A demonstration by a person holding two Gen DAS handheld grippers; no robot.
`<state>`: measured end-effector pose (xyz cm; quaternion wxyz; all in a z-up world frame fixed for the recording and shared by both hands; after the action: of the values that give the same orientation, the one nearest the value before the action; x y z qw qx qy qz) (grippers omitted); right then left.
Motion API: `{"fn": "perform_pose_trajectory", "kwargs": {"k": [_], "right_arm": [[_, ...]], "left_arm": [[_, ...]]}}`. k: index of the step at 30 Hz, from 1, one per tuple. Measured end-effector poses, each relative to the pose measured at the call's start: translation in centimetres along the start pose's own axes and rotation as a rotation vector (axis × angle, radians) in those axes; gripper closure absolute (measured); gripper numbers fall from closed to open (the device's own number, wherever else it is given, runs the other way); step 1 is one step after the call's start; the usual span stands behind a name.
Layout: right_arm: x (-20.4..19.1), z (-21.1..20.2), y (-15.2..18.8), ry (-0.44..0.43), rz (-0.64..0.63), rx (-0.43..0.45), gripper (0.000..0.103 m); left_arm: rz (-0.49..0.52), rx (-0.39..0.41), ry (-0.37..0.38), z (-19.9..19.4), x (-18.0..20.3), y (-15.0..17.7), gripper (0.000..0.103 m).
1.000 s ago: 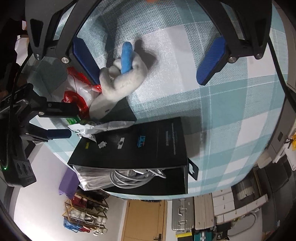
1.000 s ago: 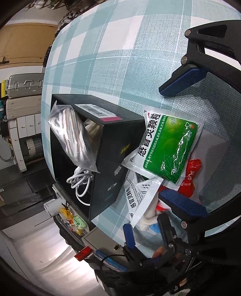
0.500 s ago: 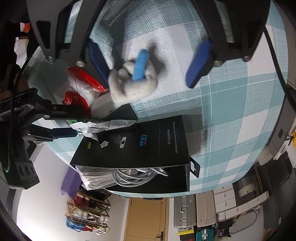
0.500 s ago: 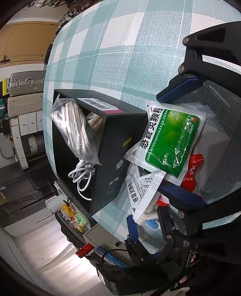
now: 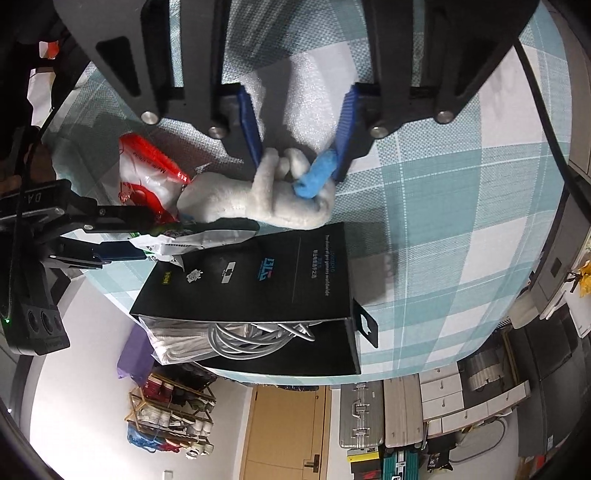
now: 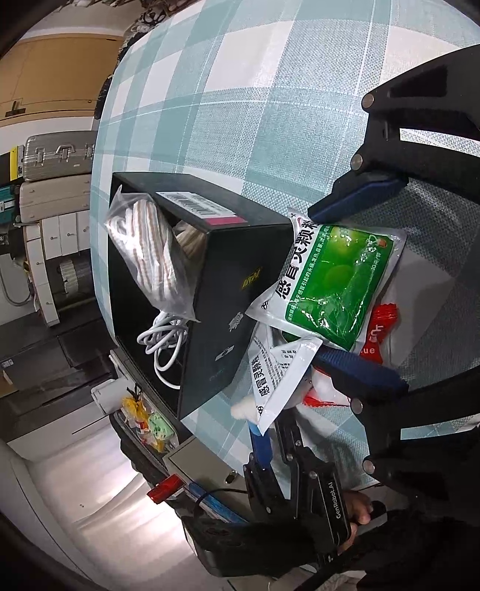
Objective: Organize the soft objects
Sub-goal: 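Grasp the green medicine packet with the right gripper while the left gripper lifts the plush toy, then carry the plush toy and green packet over the black box with both grippers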
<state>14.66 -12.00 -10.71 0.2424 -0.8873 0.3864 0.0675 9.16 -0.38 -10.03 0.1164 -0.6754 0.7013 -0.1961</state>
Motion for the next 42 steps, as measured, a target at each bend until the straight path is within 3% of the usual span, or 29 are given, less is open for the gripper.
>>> {"fn": "perform_pose_trajectory", "kwargs": {"k": [6,18,31,42], "right_arm": [[0.1,-0.3,0.1,-0.008,-0.004,0.007,0.044],[0.5,-1.4,0.9,0.007,-0.025,0.02,0.055],[1.1,-4.0,1.9,0.016,-0.02,0.087,0.056],[-0.1,-7.5,1.2,0.023,-0.036,0.212,0.056]], "left_arm": [[-0.005,0.005,0.01,0.0,0.0,0.0,0.076],[-0.017,0.018,0.017,-0.5,-0.4,0.4,0.076],[-0.051,0.076,0.014,-2.6,-1.7,0.6,0.076],[-0.063,0.142,-0.009,-5.1,-2.3,-0.4,0.076]]}}
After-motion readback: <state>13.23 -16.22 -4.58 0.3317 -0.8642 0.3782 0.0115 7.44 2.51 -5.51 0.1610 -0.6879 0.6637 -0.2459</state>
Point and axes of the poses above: each gripper's, at about its wrist camera, not at the fingertips, and z roughly the way its jaws point, x to its right, y to its underside, the point moved 9 cm from there along z, roughly the way its jaws point, and after that the axes turned 14 degrees about -x, right-handed, at the moved point
